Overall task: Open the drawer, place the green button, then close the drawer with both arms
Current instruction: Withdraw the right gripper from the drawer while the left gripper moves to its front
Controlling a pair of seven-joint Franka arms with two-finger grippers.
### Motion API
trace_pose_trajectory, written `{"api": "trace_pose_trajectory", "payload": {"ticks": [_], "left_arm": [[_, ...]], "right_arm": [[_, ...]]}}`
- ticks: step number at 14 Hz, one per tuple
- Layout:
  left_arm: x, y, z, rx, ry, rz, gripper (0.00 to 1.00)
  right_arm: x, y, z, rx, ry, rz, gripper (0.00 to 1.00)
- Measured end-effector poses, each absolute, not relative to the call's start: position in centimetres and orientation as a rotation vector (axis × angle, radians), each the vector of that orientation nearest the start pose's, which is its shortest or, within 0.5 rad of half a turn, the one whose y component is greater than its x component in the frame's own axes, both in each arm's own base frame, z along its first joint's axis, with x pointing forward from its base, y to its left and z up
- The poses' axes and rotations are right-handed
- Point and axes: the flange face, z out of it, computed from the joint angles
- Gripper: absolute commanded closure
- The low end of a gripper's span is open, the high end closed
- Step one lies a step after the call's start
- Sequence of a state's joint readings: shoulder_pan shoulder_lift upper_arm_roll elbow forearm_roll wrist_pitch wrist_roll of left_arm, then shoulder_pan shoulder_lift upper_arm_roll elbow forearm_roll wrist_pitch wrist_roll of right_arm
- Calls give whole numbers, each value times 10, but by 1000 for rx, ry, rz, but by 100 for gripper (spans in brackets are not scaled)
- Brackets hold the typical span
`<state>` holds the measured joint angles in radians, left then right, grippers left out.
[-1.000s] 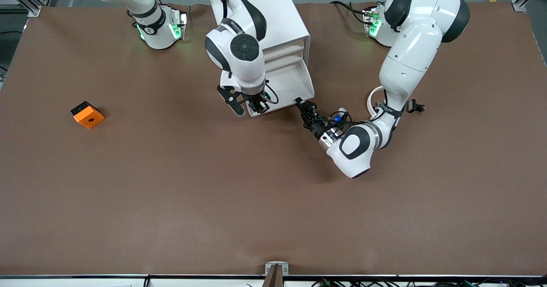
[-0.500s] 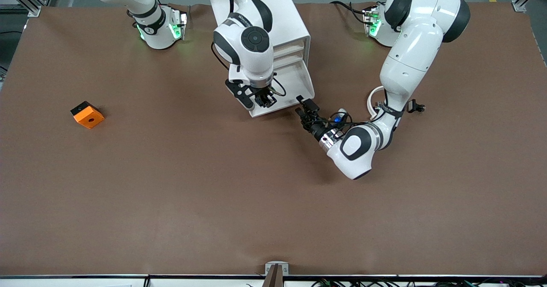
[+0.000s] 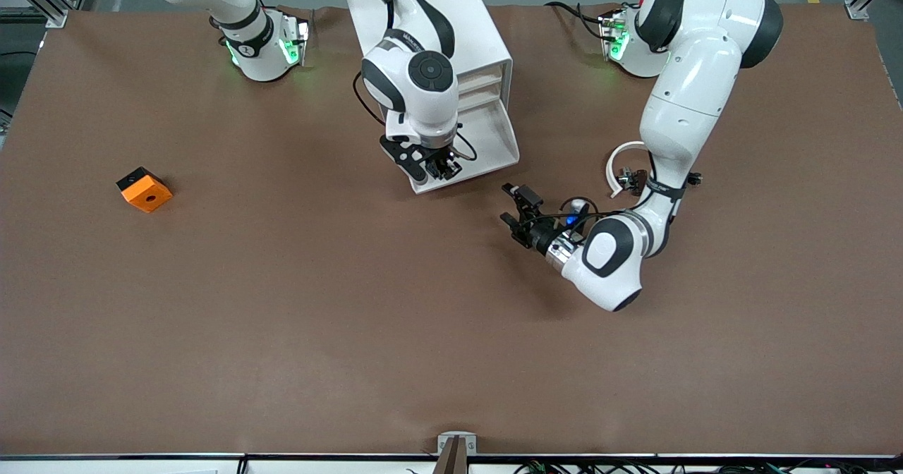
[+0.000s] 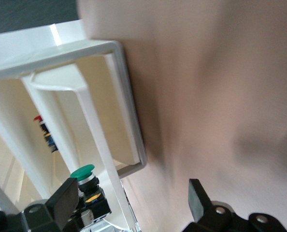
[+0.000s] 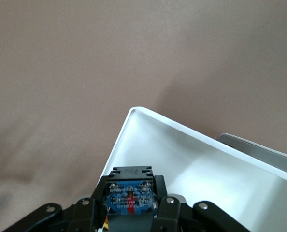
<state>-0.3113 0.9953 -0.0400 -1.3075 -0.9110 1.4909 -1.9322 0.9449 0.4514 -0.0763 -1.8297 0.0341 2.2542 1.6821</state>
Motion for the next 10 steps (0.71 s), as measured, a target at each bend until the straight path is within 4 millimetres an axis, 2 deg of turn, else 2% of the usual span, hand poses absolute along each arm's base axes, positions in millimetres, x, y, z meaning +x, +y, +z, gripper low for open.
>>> {"api": "trace_pose_trajectory", "payload": {"ticks": [1, 2, 3, 7, 10], "left_arm": [[603, -302, 145, 1719, 2280, -1810, 0], [609, -297, 152, 1804, 2197, -1752, 0], [614, -294, 160, 1885, 2108, -1694, 0], [637, -292, 203, 2184, 1814, -1330, 0], [648, -304, 233, 2393, 1628, -1017, 0]], "right_arm": [[412, 494, 281, -2896, 1272, -3, 92], [412, 495, 279, -2895, 1270, -4, 27], [412, 495, 277, -2896, 1269, -4, 0], [406, 500, 277, -2903, 1252, -4, 0], [406, 502, 284, -2924, 1240, -1, 0]]}}
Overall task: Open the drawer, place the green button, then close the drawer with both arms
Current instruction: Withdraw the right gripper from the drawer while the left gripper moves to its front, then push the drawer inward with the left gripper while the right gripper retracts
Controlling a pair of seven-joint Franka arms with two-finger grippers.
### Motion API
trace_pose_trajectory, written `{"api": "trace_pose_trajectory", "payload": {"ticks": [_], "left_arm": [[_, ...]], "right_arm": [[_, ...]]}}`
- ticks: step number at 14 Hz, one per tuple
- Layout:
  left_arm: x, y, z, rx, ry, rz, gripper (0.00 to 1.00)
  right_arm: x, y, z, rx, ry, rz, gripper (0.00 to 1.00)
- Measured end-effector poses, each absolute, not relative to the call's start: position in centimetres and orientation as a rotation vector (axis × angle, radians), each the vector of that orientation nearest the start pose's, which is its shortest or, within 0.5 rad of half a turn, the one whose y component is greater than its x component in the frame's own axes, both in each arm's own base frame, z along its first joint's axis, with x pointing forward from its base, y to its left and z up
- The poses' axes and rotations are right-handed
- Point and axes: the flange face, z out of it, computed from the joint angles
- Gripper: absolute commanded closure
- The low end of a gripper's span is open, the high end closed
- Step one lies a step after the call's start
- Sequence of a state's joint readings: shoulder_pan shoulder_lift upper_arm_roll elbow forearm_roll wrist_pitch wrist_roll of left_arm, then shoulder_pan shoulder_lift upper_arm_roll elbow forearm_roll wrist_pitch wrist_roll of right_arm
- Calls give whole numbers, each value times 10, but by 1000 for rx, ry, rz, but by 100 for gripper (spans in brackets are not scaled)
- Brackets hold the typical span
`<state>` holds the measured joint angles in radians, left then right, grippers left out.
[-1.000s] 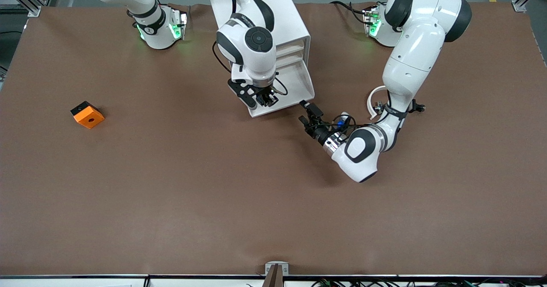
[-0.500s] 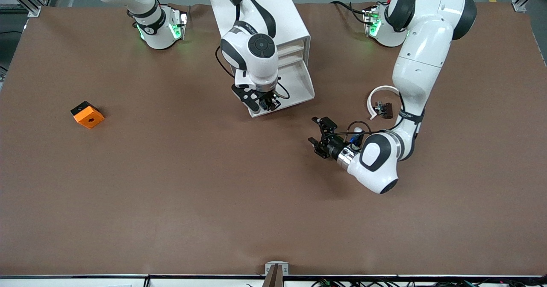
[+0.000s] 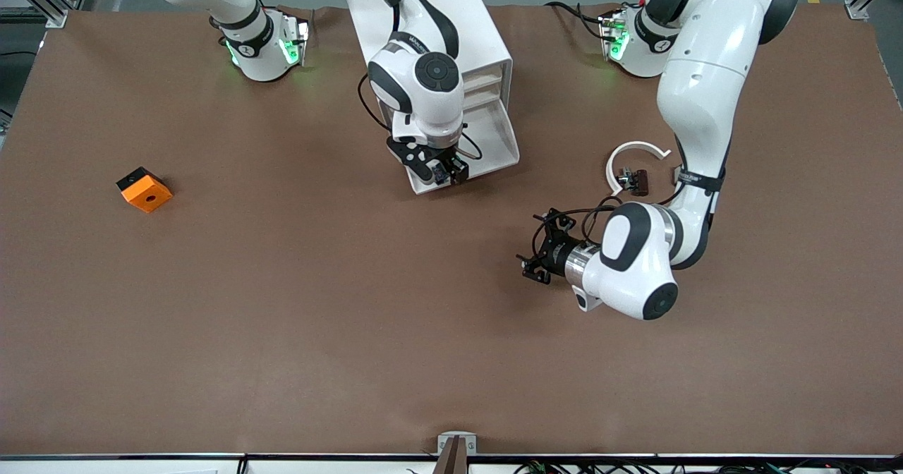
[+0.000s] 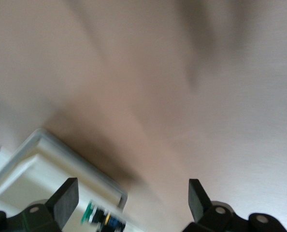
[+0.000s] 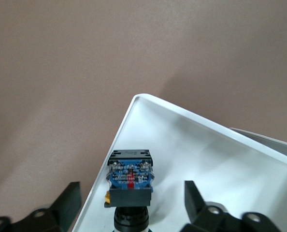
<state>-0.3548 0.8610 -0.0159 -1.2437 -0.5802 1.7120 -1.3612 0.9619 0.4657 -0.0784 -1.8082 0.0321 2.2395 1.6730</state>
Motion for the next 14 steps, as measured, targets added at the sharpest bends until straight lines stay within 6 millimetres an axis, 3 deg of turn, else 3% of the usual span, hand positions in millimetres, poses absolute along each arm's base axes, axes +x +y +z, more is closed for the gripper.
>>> {"api": "trace_pose_trajectory", "payload": {"ticks": [2, 5, 10, 12, 14], "left_arm": [[657, -313, 242, -2639, -1665, 813, 0], [666, -315, 253, -2781, -1455, 422, 0], [686, -325, 271, -3016, -1128, 12, 0], [681, -343, 275, -3049, -945, -110, 0], [674, -362, 286, -3072, -867, -178, 0]], "right_arm": [[417, 503, 305, -2993, 1160, 12, 0], [455, 483, 359, -3087, 1020, 56, 0], [520, 417, 434, -3155, 848, 126, 0], [540, 379, 461, -3173, 767, 155, 0], [557, 328, 492, -3190, 639, 190, 0]]}}
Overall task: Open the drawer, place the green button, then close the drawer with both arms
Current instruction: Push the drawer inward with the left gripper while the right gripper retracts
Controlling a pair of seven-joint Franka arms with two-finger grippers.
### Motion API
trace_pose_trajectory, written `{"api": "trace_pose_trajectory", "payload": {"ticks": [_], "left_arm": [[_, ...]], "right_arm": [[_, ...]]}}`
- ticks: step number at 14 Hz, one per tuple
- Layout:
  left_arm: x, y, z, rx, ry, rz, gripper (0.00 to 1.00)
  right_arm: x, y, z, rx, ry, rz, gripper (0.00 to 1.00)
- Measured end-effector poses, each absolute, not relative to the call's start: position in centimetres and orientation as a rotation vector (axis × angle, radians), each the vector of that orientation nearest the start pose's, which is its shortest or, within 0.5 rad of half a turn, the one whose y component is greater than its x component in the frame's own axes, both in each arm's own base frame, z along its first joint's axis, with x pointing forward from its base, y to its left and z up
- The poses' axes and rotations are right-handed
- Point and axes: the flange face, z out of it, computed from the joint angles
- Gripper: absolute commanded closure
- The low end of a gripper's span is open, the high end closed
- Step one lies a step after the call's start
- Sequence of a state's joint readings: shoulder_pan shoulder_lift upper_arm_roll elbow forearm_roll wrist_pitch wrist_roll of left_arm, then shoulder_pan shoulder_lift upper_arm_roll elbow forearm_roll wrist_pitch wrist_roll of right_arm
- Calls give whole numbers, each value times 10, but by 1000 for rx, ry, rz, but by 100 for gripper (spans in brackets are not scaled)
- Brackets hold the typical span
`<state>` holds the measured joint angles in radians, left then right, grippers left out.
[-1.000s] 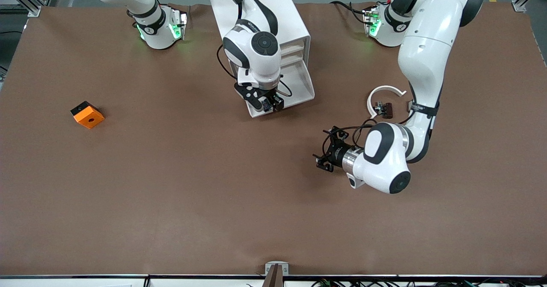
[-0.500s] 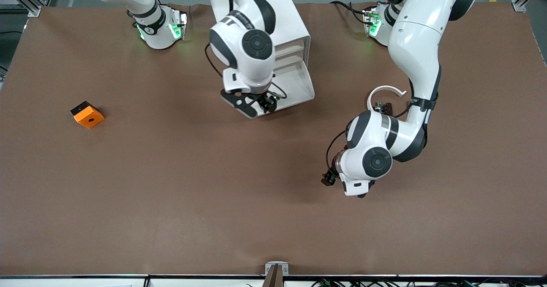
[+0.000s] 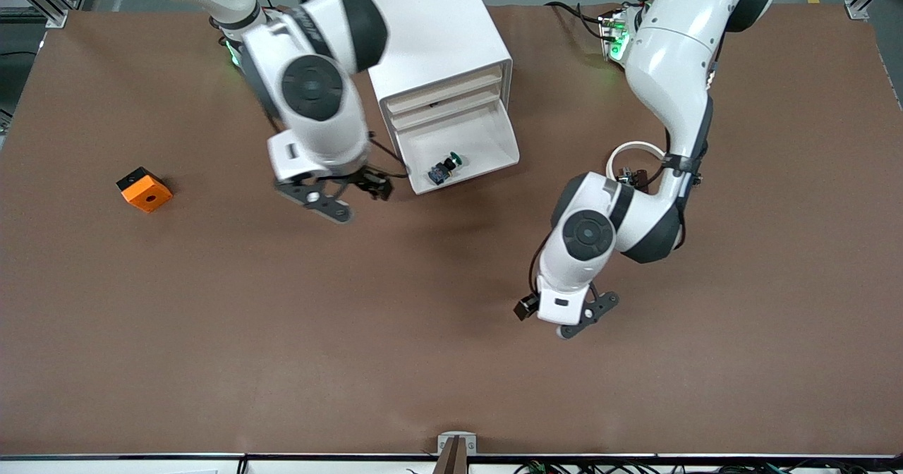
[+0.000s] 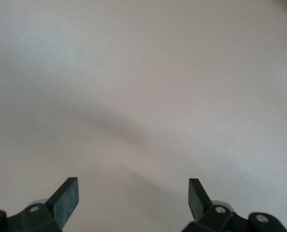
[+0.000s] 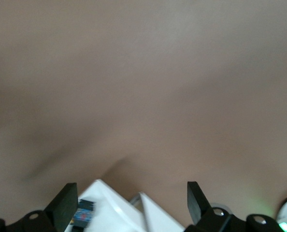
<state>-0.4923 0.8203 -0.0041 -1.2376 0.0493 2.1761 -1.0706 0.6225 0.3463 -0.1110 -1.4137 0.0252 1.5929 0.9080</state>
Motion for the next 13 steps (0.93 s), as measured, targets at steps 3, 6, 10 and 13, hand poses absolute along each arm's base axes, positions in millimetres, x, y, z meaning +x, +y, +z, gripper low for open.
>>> {"api": "trace_pose_trajectory", "payload": {"ticks": [3, 6, 10, 13], "left_arm": [[666, -378, 315, -3110, -804, -224, 0], [647, -395, 319, -3120, -743, -211, 0], [618, -407, 311, -3123, -681, -138, 0], [589, -424, 303, -3142, -618, -81, 0]], "right_arm": [[578, 230, 539, -3192, 388, 227, 0], [587, 129, 567, -3173, 193, 278, 0], [586, 31, 576, -3134, 62, 365, 0], [585, -7, 574, -3111, -11, 387, 0]]}}
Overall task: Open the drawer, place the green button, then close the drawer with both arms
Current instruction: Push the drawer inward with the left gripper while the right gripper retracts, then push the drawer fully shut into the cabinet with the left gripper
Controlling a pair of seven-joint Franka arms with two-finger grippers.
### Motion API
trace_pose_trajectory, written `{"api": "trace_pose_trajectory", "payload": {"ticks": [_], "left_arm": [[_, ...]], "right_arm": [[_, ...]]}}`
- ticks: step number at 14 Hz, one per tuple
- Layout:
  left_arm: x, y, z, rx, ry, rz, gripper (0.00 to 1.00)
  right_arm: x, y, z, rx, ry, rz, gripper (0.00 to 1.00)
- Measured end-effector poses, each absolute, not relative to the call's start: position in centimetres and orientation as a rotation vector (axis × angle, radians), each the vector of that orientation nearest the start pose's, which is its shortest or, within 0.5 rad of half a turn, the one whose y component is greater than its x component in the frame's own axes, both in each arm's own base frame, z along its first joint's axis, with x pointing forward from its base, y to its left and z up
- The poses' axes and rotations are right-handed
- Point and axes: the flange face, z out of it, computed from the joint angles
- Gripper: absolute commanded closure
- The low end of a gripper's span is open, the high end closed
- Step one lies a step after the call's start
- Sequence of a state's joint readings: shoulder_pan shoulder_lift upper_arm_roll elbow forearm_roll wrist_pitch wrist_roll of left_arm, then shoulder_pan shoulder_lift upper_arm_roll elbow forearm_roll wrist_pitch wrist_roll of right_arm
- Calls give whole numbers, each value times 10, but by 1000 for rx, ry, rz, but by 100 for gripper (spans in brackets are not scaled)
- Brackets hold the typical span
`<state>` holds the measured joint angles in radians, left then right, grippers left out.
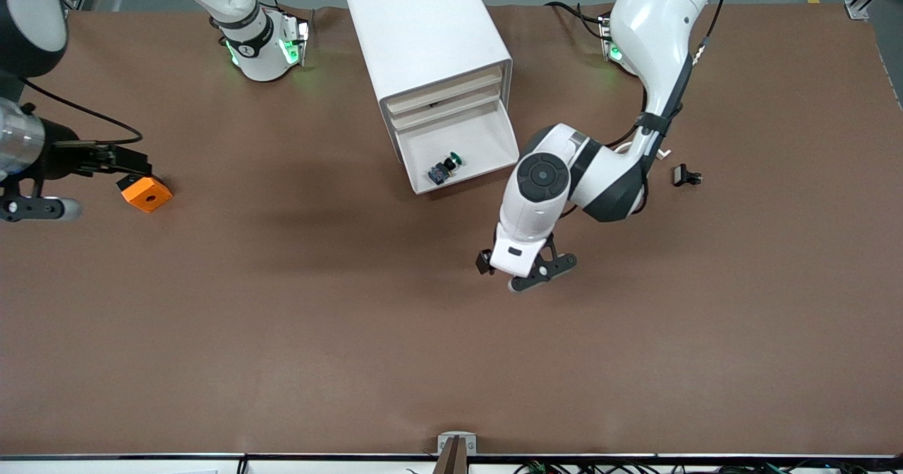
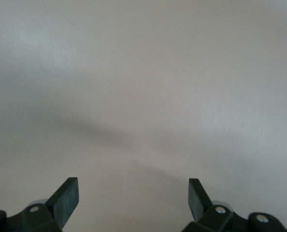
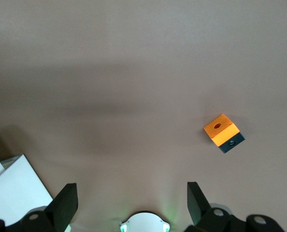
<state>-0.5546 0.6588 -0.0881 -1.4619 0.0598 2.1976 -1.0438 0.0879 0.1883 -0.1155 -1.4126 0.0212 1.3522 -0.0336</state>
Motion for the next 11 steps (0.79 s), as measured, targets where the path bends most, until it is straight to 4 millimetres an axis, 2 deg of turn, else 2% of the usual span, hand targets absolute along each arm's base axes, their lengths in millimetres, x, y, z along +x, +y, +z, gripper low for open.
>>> {"api": "trace_pose_trajectory", "payload": {"ticks": [4, 7, 11], "left_arm": [[560, -443, 282, -3154, -549, -54, 0], [548, -451, 268, -3183, -524, -81, 0], [525, -463, 249, -3162, -544, -30, 0]], "right_arm": [[586, -40, 567, -3090, -53, 397, 0], [585, -48, 566, -3085, -74, 400, 0], [584, -62, 568, -3080, -101, 390, 0]]}}
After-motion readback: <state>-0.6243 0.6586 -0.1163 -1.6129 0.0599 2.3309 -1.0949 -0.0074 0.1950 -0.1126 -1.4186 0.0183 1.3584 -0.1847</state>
